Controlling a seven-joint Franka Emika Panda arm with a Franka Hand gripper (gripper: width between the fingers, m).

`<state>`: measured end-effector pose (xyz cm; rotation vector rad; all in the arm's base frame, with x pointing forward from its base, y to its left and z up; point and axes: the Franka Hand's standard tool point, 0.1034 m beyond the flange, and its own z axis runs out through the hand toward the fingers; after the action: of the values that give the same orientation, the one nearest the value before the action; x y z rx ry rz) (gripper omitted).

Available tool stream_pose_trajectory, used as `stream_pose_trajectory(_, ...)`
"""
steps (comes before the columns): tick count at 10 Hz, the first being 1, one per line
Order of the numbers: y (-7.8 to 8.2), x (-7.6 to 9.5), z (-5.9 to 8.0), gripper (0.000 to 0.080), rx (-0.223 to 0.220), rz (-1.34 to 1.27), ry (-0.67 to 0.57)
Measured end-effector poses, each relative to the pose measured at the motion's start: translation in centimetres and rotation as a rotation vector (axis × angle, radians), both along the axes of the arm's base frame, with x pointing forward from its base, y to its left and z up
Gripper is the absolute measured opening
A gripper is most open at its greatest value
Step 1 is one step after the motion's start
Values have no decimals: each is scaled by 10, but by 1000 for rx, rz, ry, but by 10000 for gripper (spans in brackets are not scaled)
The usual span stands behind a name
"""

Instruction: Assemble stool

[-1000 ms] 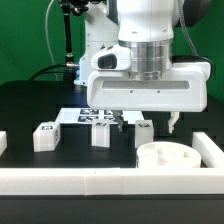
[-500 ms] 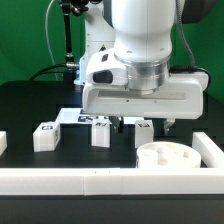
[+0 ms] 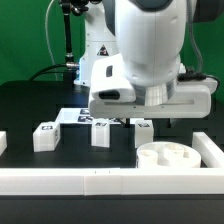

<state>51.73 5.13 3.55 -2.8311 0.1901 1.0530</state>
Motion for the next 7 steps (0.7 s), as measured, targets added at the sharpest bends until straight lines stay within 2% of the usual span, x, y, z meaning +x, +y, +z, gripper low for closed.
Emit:
stream_pose_trajectory(2, -4, -9, -7, 648, 18, 13, 144)
stream_pose_trajectory(5, -2, -22, -17, 648, 45, 41, 353)
stream_pose_trajectory(6, -1, -20, -23, 648, 48, 45, 371)
stream_pose_trajectory(7, 2, -18, -24, 648, 45, 49, 355)
